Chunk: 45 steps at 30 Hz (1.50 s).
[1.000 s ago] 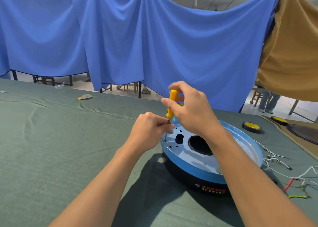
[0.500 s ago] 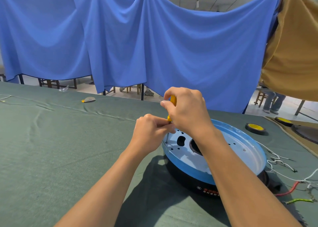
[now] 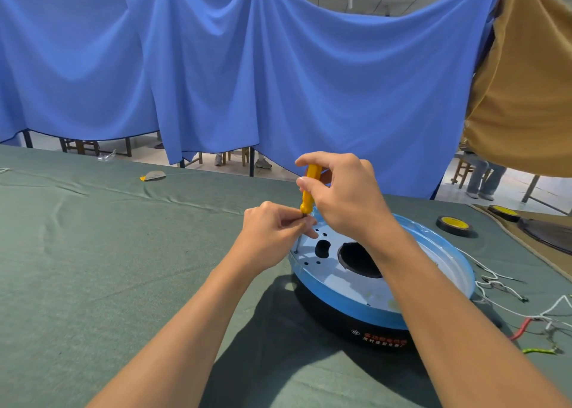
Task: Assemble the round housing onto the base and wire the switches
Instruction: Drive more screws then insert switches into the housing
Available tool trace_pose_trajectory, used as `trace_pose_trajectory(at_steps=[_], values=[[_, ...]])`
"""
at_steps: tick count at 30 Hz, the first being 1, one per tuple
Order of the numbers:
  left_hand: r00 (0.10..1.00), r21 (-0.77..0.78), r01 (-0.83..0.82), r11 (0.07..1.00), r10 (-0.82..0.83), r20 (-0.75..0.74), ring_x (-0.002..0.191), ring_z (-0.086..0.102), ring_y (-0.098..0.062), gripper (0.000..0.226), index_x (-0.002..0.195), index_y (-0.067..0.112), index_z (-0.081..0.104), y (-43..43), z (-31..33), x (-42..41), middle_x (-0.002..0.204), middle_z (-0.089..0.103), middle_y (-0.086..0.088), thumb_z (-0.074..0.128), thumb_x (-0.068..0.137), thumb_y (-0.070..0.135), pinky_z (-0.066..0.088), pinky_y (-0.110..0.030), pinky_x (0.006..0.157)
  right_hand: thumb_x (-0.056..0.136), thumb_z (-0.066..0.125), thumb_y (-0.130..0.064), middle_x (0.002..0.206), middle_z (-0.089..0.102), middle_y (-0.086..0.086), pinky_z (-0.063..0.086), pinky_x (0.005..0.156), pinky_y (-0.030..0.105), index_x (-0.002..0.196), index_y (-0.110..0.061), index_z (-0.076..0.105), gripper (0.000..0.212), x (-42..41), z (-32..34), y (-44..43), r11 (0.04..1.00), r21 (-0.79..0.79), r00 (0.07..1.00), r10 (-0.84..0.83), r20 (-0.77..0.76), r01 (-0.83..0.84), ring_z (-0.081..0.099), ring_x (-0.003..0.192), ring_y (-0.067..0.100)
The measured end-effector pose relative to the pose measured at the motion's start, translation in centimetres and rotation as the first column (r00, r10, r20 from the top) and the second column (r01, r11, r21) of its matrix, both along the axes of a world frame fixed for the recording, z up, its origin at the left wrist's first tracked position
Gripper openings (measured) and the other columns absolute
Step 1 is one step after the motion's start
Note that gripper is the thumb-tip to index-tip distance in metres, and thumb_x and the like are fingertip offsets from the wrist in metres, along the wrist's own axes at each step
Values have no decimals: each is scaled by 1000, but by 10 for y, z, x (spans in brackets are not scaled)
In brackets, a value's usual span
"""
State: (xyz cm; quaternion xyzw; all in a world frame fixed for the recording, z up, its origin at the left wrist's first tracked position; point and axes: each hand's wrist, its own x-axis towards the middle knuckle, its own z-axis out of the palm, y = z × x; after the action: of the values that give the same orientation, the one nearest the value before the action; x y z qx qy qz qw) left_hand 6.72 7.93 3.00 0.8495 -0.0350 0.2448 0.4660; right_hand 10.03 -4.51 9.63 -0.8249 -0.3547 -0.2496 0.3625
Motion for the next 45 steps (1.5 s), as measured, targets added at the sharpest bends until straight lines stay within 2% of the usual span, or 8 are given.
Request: trace_pose_trajectory(at_steps=[4,13,20,25,28,37,40,45], values=[[997,-36,-56,998,58,47,54,56,-12,15,79,17,80,-6,-2,-1,64,72,6,71,87,26,39,-19,57,87,67,-27,72,56,-3,47,84,35,105,-23,72,19,0,-1,8,998,27,999,-52,9,52,56,87,25],[992,47,-104,993,100,83,36,33,-7,64,33,40,52,-7,-4,-2,46,52,3,67,87,10,25,-13,44,98,50,-25,96,52,5,39,79,35,122,-10,57,30,-6,-5,10,995,-81,996,-48,77,54,52,94,28],[998,12,-45,999,44,40,36,35,-4,24,72,21,78,-4,-5,-1,37,47,14,66,93,22,25,-11,42,92,59,-14,94,68,5,50,87,40,119,-15,65,27,-9,-3,4,999,-10,998,52,18,-52,64,91,26],[999,36,-36,999,36,14,52,51,-6,22,89,17,81,-5,-5,1,73,75,8,62,96,26,36,-19,54,89,65,-32,78,57,-1,43,78,33,100,-18,69,18,-1,-3,7,992,9,989,-126,81,125,53,83,24],[1000,58,-23,998,23,1,68,62,-29,25,89,17,81,-7,-4,-1,79,77,5,60,97,28,45,-32,65,91,61,-41,81,53,0,30,71,29,99,-15,66,27,-1,-5,7,979,-8,972,-201,126,203,48,82,23],[1000,-3,22,1000,-22,-11,43,24,-7,54,44,35,62,-2,-4,-1,36,38,13,62,96,20,20,-21,46,93,57,-10,107,65,8,47,89,40,132,-12,56,39,-5,-8,5,997,0,995,78,57,-78,60,96,26],[999,-90,-1,996,5,46,57,58,-9,11,79,18,81,2,-4,0,62,70,11,73,87,19,45,-26,57,92,61,-16,95,66,7,47,86,38,123,-13,63,31,-2,-8,6,1000,4,997,22,78,-22,62,90,27],[998,-100,-17,995,23,59,80,72,-7,12,91,13,81,4,-6,0,82,77,3,78,81,19,56,-25,76,90,64,-29,84,54,-3,44,82,33,110,-19,68,23,1,-6,5,995,-13,990,-96,107,98,53,85,22]])
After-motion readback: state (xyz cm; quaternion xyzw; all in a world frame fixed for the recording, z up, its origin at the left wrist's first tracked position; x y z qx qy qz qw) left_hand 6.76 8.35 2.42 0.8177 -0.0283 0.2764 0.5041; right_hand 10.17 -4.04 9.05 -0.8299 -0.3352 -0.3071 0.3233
